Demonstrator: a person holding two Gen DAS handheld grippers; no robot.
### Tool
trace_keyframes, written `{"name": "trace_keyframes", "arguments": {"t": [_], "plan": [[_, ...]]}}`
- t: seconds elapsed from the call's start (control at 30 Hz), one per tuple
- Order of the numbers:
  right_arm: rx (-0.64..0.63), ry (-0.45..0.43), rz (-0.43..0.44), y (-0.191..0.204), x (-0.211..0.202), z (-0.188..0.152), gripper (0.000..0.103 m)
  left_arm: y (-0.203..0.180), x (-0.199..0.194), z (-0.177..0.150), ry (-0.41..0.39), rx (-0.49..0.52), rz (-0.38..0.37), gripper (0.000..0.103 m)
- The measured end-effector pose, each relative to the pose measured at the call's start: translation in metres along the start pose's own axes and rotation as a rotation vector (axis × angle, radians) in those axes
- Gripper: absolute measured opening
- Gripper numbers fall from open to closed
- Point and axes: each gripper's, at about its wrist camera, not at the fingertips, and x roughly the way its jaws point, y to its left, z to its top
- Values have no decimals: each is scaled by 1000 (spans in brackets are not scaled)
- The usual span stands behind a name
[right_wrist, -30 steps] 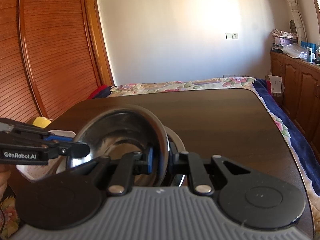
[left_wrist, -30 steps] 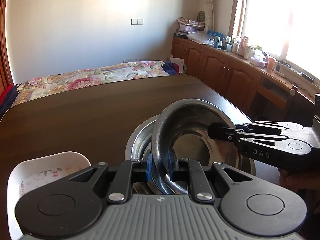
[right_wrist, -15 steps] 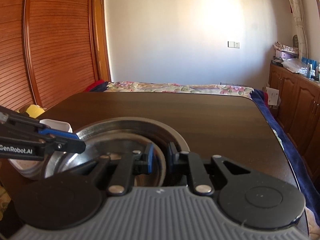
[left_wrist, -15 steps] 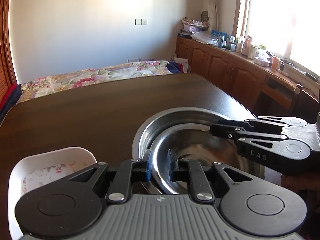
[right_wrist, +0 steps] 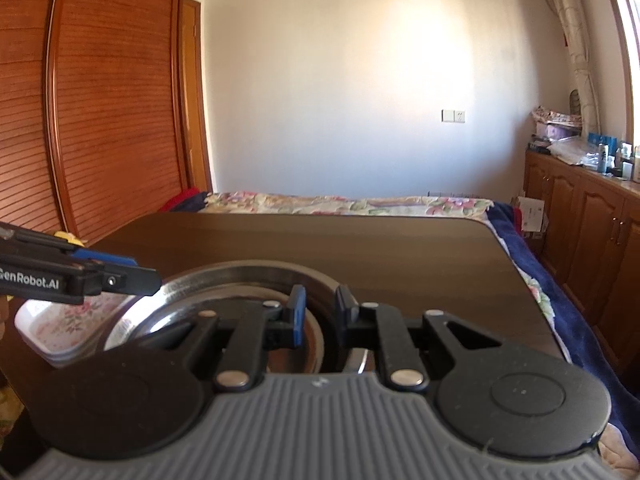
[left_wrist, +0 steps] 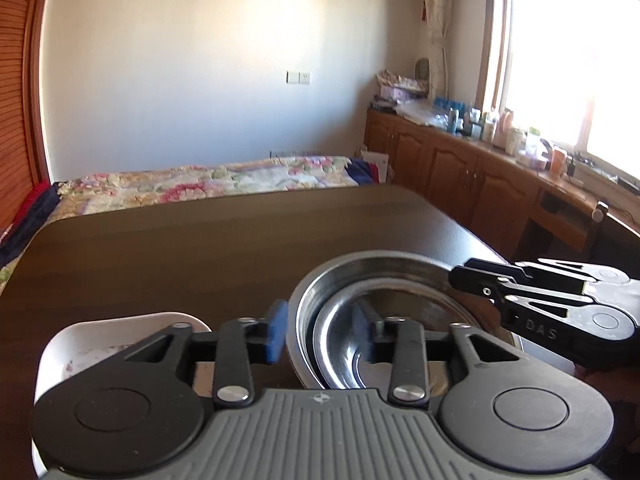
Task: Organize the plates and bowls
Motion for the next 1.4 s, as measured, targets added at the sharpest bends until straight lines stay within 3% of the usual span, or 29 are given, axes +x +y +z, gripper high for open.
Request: {"name": "trace_keyframes", "arguments": {"t": [0.07,0.17,0.23,0.3,0.43,0.77,1.27,1.4], "plan": [[2,-7,-6,-2,-3,0,31,0,-2,-1,-15,-4,8,52],[-7,-11,-15,-4,-4,-1,35,-1,-5,-4,-42,2,31,70],[-20,-11,-21,-4,-3,-3,47,0,-4,-5,-54,-3,45,77],[-25,-9,-26,-6,-2,-6,53,0,-4,-8,-65,-17,54,92],[-31,13,-38,-10,3,-11,60,-1,-1,-18,-94,-31,68,100],[36,18,-6,-15,11,-22,61,-7,6,-29,-76,-18,58,99],[84,0,41,-15,13,-30,59,-8,12,-39,-35,-25,28,53],[91,1,46,-16,12,-30,56,-9,14,-40,-32,-21,31,50]]}}
